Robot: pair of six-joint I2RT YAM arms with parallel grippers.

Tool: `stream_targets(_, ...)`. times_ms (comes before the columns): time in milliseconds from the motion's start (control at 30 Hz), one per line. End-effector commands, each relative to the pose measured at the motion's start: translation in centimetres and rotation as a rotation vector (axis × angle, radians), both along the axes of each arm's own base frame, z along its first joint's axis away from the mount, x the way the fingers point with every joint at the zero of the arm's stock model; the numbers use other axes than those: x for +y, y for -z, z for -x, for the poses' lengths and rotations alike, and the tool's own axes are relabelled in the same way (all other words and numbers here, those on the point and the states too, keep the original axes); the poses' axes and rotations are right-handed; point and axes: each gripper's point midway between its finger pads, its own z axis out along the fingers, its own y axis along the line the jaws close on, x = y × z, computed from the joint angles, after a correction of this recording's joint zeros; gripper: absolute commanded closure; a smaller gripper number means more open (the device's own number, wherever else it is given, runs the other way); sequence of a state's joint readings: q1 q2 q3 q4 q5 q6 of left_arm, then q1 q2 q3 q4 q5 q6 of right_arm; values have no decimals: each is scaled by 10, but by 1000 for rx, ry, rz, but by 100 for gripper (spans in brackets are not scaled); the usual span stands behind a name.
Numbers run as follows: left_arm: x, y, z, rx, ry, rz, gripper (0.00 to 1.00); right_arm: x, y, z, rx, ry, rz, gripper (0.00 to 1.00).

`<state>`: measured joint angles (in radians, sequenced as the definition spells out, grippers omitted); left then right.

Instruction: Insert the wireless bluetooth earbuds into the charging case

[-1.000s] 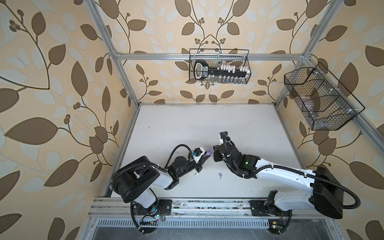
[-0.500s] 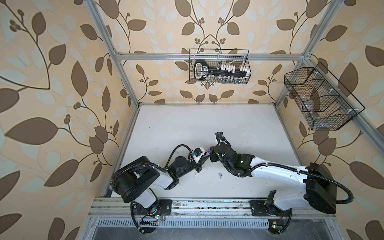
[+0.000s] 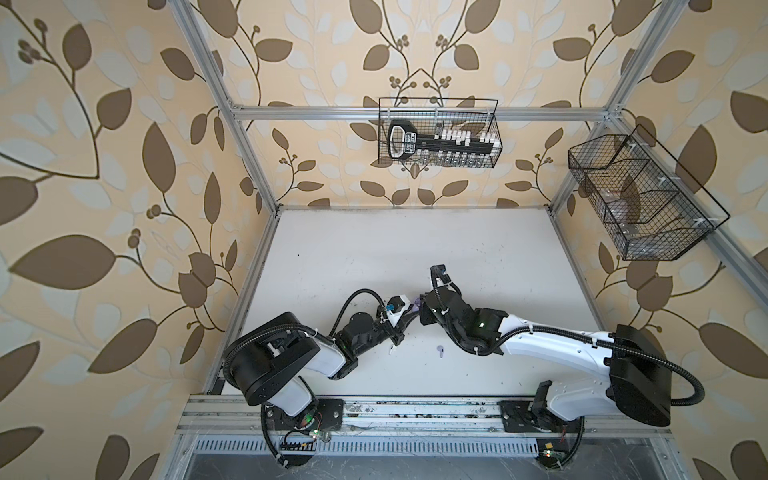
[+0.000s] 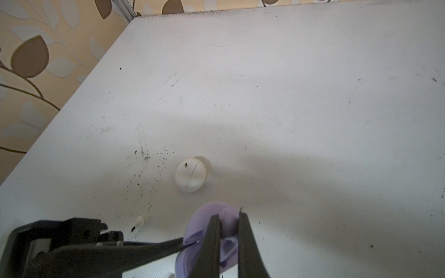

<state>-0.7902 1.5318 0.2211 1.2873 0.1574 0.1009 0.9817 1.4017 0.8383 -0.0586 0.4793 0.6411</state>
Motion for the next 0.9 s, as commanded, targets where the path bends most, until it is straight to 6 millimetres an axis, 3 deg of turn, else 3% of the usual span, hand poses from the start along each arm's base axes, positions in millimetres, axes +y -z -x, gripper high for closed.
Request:
stream_targets(0,-2,-38,-5,-96,-3,88,100,-7,-4,2,-2,41,-14,93)
stream_targets(200,0,-38,-6,-98,-16,89,100,-13,-4,1,7,84,-32,93)
stream_targets(867,1,-39,-6,-100,-20,88,100,1,4,7,33,47,-55,92)
